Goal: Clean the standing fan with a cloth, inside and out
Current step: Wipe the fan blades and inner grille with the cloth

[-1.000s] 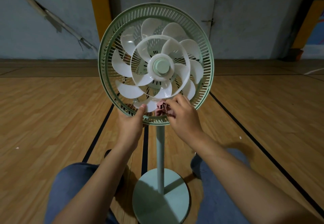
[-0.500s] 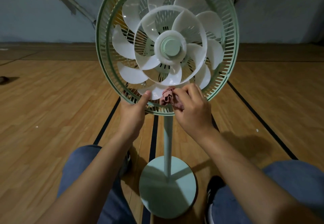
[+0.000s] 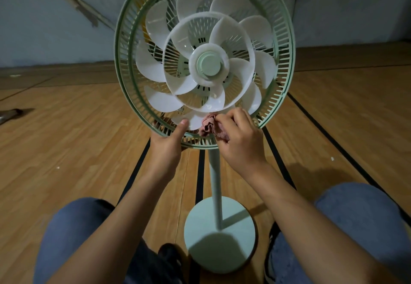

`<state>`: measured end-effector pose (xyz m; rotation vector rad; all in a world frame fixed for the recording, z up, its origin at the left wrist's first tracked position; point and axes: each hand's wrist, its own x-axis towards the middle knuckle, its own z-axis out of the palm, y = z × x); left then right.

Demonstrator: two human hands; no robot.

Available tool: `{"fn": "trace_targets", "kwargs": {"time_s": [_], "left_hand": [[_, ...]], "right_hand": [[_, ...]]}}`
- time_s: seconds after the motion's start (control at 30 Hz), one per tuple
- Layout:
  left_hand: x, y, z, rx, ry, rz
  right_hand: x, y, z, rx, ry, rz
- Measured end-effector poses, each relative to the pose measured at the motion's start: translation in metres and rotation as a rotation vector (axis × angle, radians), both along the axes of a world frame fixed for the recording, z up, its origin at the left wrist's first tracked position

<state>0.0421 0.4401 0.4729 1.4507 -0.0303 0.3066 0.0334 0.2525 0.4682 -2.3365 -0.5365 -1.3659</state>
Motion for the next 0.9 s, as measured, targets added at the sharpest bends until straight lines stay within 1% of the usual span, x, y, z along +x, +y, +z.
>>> {"fn": "trace_targets", "kwargs": {"time_s": [0.23,0.37,0.63,0.77,0.83,0.9], "left_hand": [[0.002,-0.001,-0.002,0.028,0.012,0.016],[0.01,-0.008,0.001,0.014,0.028,0.008],[0.041,-0.019,0.012,-0.019,0.016,-0.016],[0.06,-0.019,0.008,-0.034,-0.002,-0.014],[0.065,-0.018,0.006,-0.049,-0.006,-0.015],[0.069,-0.017,0.005,-0.073,-0.005,-0.026]], "right_hand": [[0.005,-0.002,-0.006,0.011,-0.003,0.005],[0.014,-0.005,-0.009,0.038,-0.027,-0.023],[0.048,-0.016,0.0,0.051,0.009,0.006],[0.057,-0.019,0.009,0.028,0.102,0.046],[0.056,-0.025,0.016,0.031,0.166,0.112],[0.051,-0.035,0.024,0.057,0.192,0.186]]}}
